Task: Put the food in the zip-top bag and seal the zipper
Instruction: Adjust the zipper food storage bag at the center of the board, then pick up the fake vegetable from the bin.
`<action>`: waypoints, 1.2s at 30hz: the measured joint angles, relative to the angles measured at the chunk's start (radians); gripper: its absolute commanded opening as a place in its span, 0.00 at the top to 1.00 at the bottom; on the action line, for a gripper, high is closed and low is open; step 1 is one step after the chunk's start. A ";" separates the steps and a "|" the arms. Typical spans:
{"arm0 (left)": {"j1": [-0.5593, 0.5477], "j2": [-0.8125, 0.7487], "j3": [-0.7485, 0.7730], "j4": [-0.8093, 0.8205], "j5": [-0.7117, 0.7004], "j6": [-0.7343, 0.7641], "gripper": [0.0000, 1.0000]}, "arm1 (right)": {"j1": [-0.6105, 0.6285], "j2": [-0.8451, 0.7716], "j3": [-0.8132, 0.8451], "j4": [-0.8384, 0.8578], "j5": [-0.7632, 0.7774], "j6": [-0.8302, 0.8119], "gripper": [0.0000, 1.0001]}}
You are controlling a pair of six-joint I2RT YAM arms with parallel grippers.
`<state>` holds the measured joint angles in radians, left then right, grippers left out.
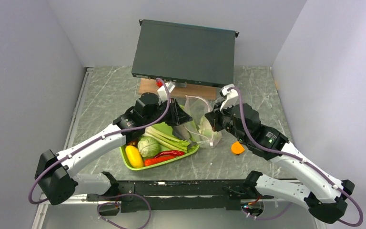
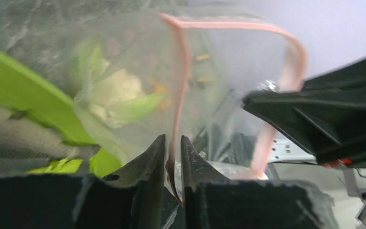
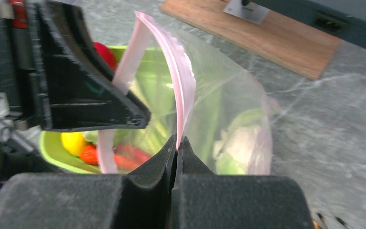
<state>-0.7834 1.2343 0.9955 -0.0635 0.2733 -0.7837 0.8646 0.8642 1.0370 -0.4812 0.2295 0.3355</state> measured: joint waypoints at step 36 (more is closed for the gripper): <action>-0.017 -0.393 -0.103 -0.406 -0.323 0.137 0.03 | 0.000 0.087 0.121 -0.166 0.023 -0.109 1.00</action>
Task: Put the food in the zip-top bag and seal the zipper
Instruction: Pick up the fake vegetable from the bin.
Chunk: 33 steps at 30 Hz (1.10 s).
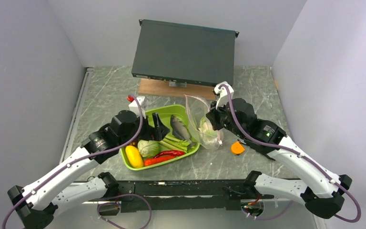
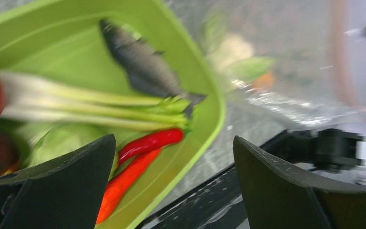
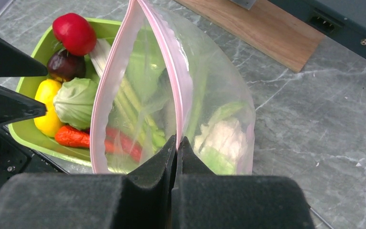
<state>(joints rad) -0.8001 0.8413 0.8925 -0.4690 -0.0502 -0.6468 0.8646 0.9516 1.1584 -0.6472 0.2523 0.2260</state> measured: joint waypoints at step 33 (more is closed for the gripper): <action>-0.057 0.264 -0.175 -0.206 -0.294 0.011 0.00 | 0.000 0.034 -0.002 0.012 -0.031 0.029 1.00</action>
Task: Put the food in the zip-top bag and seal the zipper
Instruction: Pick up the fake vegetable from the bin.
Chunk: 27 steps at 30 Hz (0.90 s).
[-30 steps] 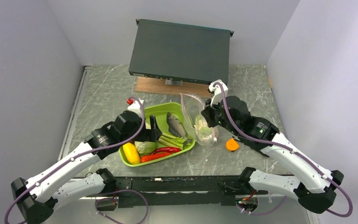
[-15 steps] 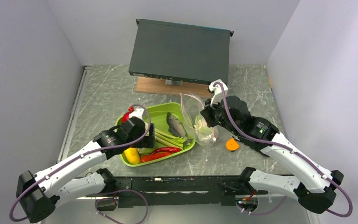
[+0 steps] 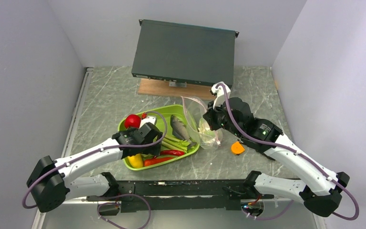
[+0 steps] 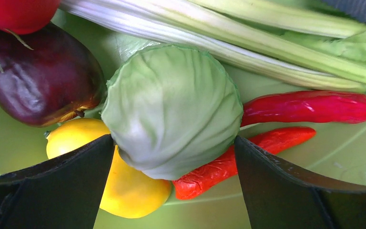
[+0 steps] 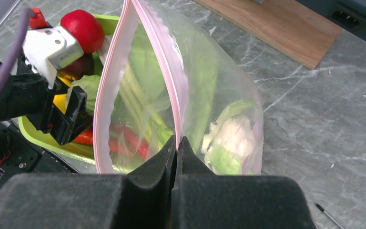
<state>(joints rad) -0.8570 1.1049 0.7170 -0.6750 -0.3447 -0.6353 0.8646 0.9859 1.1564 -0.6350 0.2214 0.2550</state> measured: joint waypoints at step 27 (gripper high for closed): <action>-0.083 -0.044 0.021 0.006 -0.052 0.057 0.73 | 0.000 0.003 -0.023 0.017 -0.012 0.003 1.00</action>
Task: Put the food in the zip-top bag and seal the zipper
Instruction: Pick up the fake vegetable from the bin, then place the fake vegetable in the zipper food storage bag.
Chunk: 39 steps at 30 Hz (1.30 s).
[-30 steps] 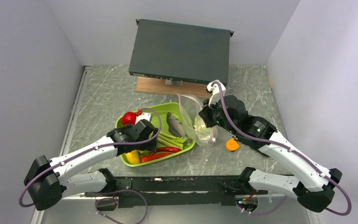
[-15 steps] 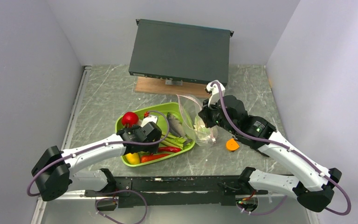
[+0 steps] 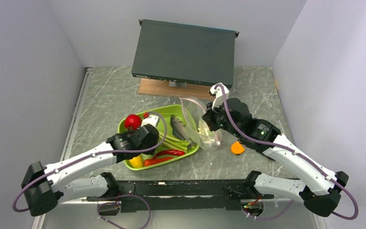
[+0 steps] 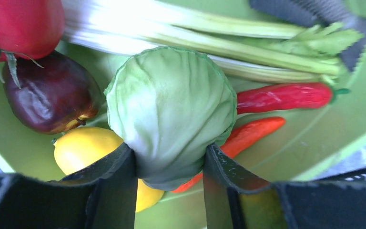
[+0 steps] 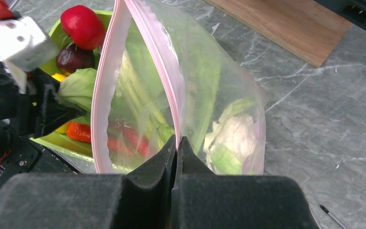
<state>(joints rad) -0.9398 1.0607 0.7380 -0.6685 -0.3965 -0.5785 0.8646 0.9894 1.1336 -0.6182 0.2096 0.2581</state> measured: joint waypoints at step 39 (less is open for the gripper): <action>0.000 -0.113 0.190 0.544 0.395 0.012 1.00 | -0.001 -0.008 -0.027 0.090 -0.144 0.136 1.00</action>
<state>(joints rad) -0.9398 0.9474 0.9279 -0.1249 -0.0013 -0.5663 0.8635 0.9810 1.1069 -0.5285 0.0658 0.3939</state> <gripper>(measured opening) 0.502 0.007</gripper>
